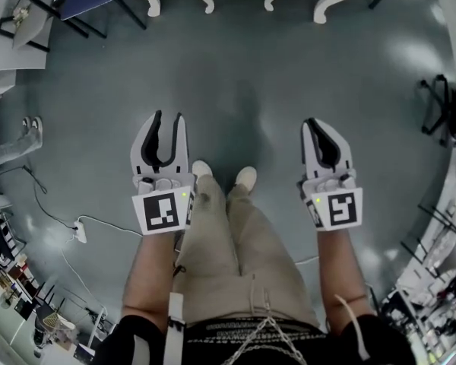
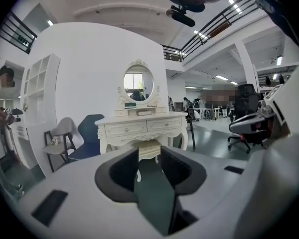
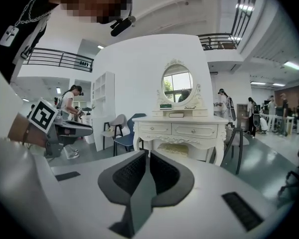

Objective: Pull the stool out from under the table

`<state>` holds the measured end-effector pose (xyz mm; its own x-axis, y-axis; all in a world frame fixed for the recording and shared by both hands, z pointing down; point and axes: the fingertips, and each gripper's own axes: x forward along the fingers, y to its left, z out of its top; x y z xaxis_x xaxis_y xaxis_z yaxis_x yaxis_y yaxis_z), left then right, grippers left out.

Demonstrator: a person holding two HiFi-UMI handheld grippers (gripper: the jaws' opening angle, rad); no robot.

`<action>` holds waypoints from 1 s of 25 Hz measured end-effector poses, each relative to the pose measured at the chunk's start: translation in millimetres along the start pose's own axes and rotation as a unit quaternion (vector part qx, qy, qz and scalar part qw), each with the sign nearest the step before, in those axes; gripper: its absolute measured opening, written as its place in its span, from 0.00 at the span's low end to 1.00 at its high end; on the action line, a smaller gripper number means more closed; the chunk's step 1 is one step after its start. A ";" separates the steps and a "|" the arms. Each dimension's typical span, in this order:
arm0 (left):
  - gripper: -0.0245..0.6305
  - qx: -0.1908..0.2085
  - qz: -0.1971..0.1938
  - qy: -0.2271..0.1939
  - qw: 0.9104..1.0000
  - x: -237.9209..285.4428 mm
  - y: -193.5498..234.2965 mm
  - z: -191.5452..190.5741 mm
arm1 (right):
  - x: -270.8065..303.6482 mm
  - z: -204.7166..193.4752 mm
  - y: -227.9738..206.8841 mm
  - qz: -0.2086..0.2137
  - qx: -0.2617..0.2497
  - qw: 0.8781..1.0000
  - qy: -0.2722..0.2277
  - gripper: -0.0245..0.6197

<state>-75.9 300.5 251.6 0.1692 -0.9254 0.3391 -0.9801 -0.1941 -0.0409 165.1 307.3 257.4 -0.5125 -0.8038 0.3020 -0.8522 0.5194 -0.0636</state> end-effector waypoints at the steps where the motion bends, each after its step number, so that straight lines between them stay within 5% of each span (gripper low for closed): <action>1: 0.23 0.002 -0.001 0.006 1.000 2.7 2.5 -2.2 | 3.1 -1.1 -4.3 -0.001 0.002 1.000 0.004 0.07; 3: 0.25 0.009 -0.009 0.020 1.000 10.0 7.1 -10.0 | 10.2 -5.0 -11.2 0.002 0.010 1.000 0.014 0.26; 9: 0.27 0.010 -0.040 0.049 0.998 48.3 8.3 -31.5 | 36.3 -4.0 -22.5 0.002 0.017 1.000 0.020 0.27; 17: 0.29 0.010 -0.045 0.022 0.999 92.6 19.0 -0.7 | 75.9 4.3 -33.5 -0.010 0.014 0.999 0.030 0.28; 25: 0.29 0.018 -0.053 0.044 0.997 139.9 56.9 5.1 | 134.3 10.0 -39.9 -0.009 0.005 0.999 0.043 0.29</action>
<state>-107.5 158.3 291.9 0.2605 -0.8668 0.4251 -0.9525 -0.3026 -0.0333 129.2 175.8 291.0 -0.4866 -0.7851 0.3832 -0.8623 0.5019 -0.0668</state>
